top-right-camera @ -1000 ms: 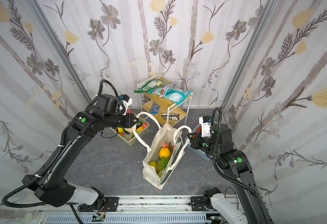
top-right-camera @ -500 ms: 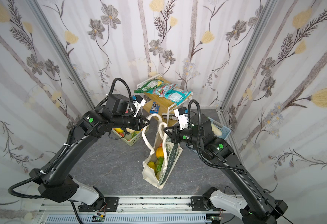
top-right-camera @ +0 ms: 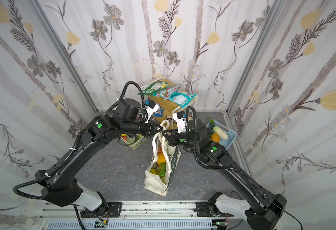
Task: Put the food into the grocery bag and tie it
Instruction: 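Raise both handles with both grippers and bring them together above the bag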
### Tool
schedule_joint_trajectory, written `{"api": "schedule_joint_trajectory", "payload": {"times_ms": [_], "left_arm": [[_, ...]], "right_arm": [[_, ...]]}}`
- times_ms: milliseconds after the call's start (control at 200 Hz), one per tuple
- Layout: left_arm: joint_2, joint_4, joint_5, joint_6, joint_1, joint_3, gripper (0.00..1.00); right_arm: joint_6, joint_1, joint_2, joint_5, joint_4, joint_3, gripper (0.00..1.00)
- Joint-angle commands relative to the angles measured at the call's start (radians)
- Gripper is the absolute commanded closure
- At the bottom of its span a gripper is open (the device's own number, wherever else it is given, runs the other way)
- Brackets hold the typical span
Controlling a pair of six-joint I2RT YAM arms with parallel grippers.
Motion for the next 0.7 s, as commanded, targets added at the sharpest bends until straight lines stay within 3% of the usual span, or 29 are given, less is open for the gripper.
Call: {"api": "schedule_joint_trajectory", "payload": {"times_ms": [0,265,345,520,694], "left_arm": [[-0.001,0.053,0.027,-0.012,-0.004,-0.01,0.89],[-0.013,0.102,0.089,-0.053,-0.012,-0.038,0.74],[-0.02,0.113,0.093,-0.061,-0.012,-0.044,0.64],[-0.036,0.109,0.064,-0.056,-0.013,-0.039,0.51],[-0.035,0.036,-0.059,-0.016,-0.012,-0.007,0.41]], "right_arm": [[0.01,0.001,-0.025,0.039,0.18,-0.054,0.89],[0.032,0.002,-0.062,0.051,0.337,-0.132,0.88],[0.034,0.002,-0.061,0.052,0.345,-0.134,0.88],[0.035,0.002,-0.054,0.06,0.38,-0.163,0.87],[0.043,0.001,-0.044,0.055,0.393,-0.173,0.87]]}}
